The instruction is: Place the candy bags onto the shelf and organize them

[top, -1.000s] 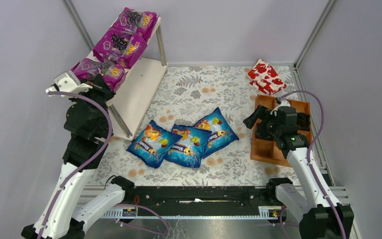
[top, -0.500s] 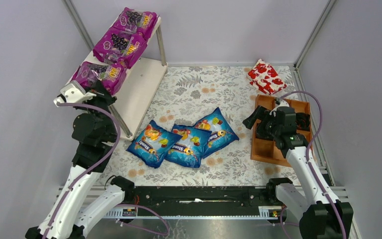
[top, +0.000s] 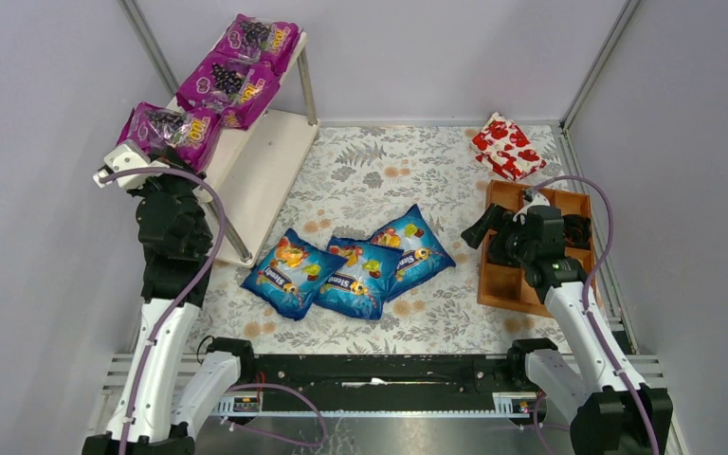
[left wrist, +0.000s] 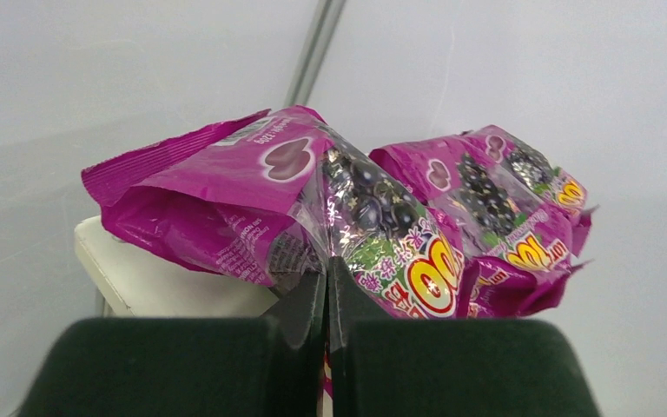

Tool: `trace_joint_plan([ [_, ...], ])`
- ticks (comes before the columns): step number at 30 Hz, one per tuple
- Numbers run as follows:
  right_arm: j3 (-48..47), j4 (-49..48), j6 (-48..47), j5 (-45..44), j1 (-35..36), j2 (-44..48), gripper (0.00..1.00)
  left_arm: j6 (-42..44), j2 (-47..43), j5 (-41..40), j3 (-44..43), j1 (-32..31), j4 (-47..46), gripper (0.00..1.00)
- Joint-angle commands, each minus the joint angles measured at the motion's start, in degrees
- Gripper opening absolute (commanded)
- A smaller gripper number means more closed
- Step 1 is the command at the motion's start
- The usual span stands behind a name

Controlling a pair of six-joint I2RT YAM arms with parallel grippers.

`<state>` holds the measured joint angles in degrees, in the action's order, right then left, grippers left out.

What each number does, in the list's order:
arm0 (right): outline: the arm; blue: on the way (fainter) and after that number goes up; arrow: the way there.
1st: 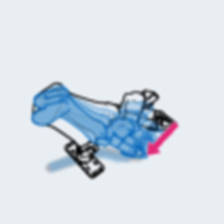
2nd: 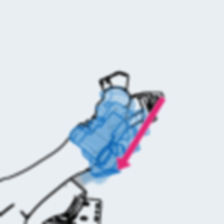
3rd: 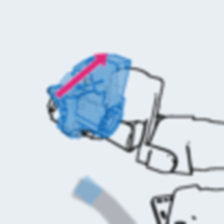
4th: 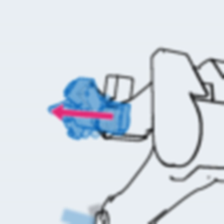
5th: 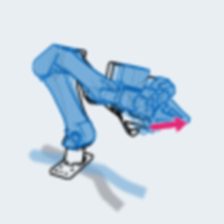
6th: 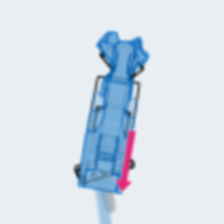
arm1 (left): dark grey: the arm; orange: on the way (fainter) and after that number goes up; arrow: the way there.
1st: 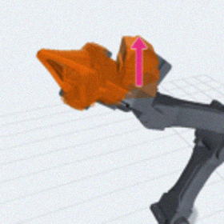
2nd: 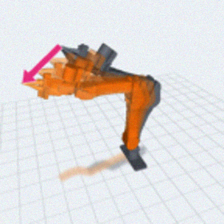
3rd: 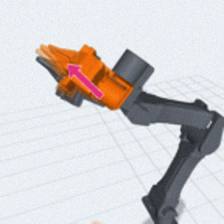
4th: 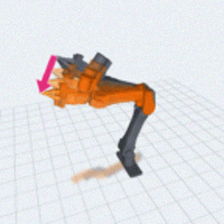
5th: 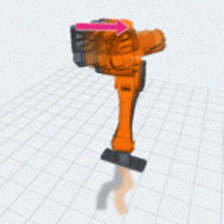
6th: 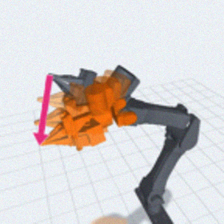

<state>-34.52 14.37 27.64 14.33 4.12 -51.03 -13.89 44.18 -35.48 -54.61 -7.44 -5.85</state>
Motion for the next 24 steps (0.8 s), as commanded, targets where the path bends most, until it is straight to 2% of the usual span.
trace_joint_plan([
  [1,0.2,-1.6,0.5,1.1,0.3,0.4,1.0,-3.5,-2.4,15.7,-1.7,2.7,2.7,0.0],
  [4,0.2,-1.8,0.5,0.9,0.3,0.4,1.0,-3.6,-3.9,21.6,-3.3,3.0,5.4,0.0],
  [7,0.4,-2.6,0.9,1.4,0.3,0.0,1.0,-4.0,-5.1,23.9,-4.1,3.0,8.5,0.0],
  [14,0.4,-3.0,1.1,2.3,0.3,-1.2,1.0,-1.7,-4.2,16.7,-3.5,3.0,10.7,0.0],
  [18,0.0,-2.2,0.8,2.0,0.3,-0.8,1.0,-3.1,-2.7,13.5,-2.9,4.7,10.0,0.0],
  [24,0.1,-2.2,0.6,1.8,0.3,-0.6,1.0,-6.0,-0.7,20.2,-3.2,10.8,9.4,0.0],
])
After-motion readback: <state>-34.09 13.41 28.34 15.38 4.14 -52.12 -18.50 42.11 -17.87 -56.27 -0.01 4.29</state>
